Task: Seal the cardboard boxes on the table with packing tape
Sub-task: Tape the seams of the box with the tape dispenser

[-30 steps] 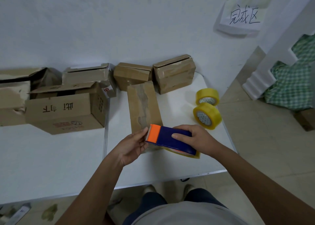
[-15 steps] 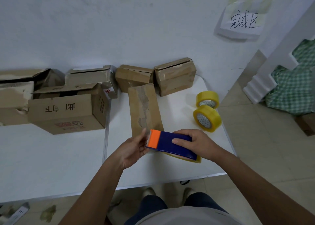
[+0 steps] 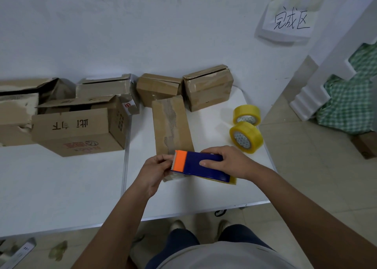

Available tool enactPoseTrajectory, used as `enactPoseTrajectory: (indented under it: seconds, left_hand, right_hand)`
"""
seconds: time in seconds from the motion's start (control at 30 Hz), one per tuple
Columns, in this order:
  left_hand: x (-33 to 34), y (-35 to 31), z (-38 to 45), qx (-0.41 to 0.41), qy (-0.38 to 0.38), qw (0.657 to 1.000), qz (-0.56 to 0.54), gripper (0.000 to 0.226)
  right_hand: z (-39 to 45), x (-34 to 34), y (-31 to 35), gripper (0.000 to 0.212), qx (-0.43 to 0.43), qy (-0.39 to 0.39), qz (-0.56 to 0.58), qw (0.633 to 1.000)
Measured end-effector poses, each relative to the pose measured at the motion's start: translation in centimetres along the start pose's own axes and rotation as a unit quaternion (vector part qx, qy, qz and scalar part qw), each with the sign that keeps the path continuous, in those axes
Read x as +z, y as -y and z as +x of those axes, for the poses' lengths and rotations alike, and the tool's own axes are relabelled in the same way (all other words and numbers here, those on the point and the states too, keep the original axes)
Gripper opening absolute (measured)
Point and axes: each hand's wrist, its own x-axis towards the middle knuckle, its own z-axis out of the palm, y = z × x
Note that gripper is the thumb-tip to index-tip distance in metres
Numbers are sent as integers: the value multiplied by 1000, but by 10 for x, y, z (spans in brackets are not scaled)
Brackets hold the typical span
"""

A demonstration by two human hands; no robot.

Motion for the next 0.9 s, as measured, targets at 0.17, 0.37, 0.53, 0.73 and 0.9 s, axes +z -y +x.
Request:
enactPoseTrajectory:
  seconds: [0.17, 0.37, 0.53, 0.73, 0.9]
  left_hand:
    - [-40, -4, 5, 25, -124, 990, -67, 10]
    - [-92, 9, 0, -15, -132, 990, -43, 10]
    - [-72, 20, -1, -5, -161, 987, -13, 11]
    - [-48, 39, -1, -12, -219, 976, -1, 19]
    - [-39, 47, 3, -23, -248, 968, -5, 25]
  right_hand:
    - [-1, -21, -3, 41, 7, 14, -26, 1000]
    - [-6, -47, -20, 32, 54, 9, -63, 997]
    - [1, -44, -27, 33, 77, -65, -88, 991]
    - [5, -42, -44, 37, 62, -124, -126, 982]
    - [9, -46, -52, 31, 64, -101, -108, 987]
